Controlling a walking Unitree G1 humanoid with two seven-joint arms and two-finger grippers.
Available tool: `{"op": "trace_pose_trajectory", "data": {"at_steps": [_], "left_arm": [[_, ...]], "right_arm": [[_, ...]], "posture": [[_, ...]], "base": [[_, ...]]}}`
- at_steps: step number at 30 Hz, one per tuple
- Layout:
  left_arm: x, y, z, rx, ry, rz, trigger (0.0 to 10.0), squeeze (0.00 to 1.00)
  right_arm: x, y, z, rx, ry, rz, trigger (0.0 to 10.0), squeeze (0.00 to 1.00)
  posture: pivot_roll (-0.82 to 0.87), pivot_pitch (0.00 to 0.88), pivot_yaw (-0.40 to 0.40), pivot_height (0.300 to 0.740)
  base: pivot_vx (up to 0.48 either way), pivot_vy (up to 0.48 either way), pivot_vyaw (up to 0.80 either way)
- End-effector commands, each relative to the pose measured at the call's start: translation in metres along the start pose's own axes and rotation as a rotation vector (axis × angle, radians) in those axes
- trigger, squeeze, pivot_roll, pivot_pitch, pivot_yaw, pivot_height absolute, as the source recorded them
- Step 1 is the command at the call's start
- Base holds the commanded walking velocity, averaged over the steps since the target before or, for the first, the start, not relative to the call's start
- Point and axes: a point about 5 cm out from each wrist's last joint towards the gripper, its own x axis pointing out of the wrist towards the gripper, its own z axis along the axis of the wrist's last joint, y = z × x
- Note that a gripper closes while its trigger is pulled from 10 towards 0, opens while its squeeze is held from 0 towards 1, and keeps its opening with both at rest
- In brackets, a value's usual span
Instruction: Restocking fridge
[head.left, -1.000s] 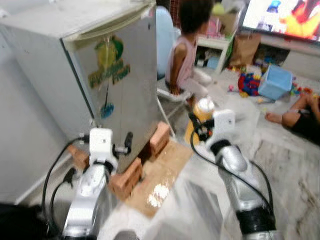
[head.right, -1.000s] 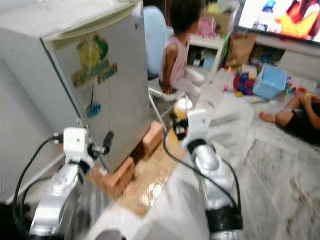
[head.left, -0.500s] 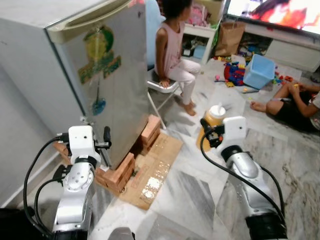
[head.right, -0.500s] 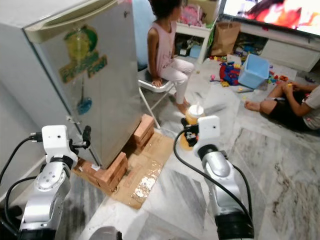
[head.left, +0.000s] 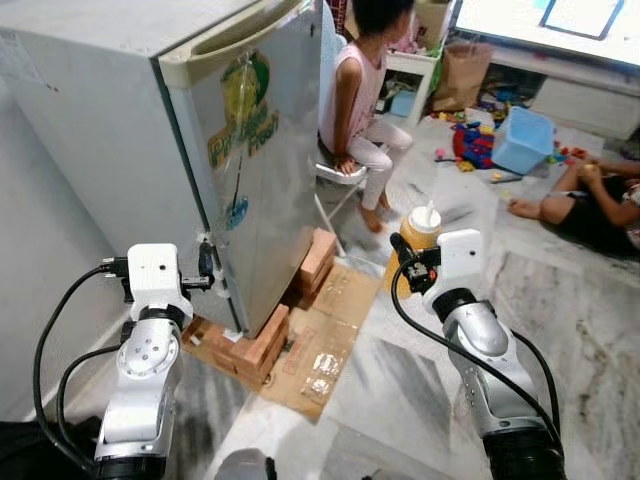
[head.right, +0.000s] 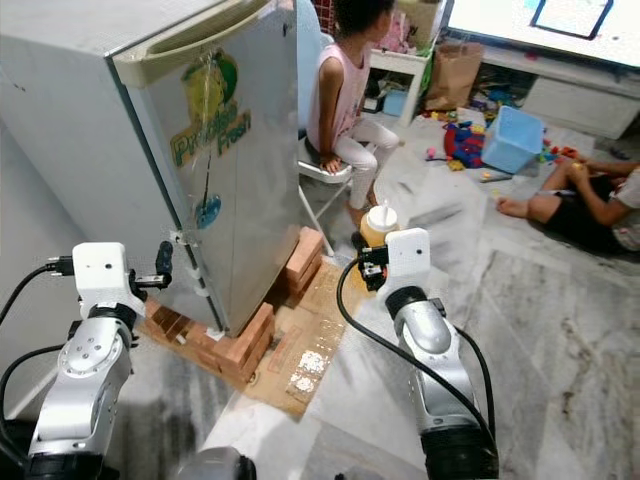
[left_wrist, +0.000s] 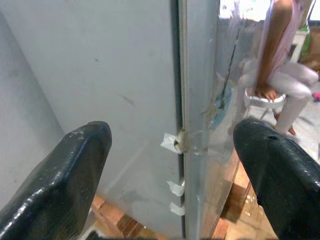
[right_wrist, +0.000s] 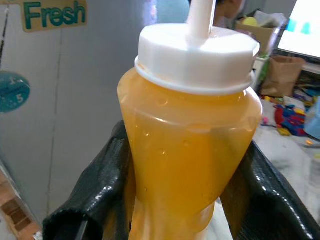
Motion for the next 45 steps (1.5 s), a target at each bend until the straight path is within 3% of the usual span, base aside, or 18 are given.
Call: {"op": "trace_pose_trajectory", "data": {"at_steps": [1,24,45], "left_arm": [[-0.001,0.002,0.001,-0.009,-0.008,0.015,10.0,0.00],[-0.002,0.001,-0.005,-0.038,-0.001,0.023,10.0,0.00],[0.009,0.003,0.001,-0.051,-0.022,0.031,10.0,0.00]], "right_arm": [[-0.001,-0.003,0.008,-0.006,-0.028,-0.014,10.0,0.00],[-0.005,-0.007,0.007,0.005,-0.024,-0.023,10.0,0.00],[-0.004,-0.005,0.009,0.014,-0.029,-0.025,10.0,0.00]], "posture": [[0.08,0.000,-0.035,0.740],[0.05,0.000,-0.039,0.740],[0.05,0.000,-0.035,0.740]], "base": [[0.000,0.000,0.00],[0.000,0.000,0.00],[0.062,0.041,0.00]]}}
